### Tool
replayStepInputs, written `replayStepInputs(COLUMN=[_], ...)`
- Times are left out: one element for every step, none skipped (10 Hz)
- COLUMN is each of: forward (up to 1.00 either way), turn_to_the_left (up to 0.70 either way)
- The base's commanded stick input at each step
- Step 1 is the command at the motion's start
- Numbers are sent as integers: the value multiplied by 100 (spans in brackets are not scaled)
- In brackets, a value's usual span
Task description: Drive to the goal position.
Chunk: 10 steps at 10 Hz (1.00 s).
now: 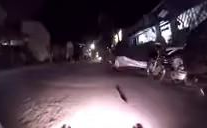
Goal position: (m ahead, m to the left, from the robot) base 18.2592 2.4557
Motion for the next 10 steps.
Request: replayStepInputs(forward=[56, 56, 56, 56, 56, 56, 56, 56, 56, 56], turn_to_the_left=[-14, -14, -7, 0, 0, 0, 0, 0, 0, 0])
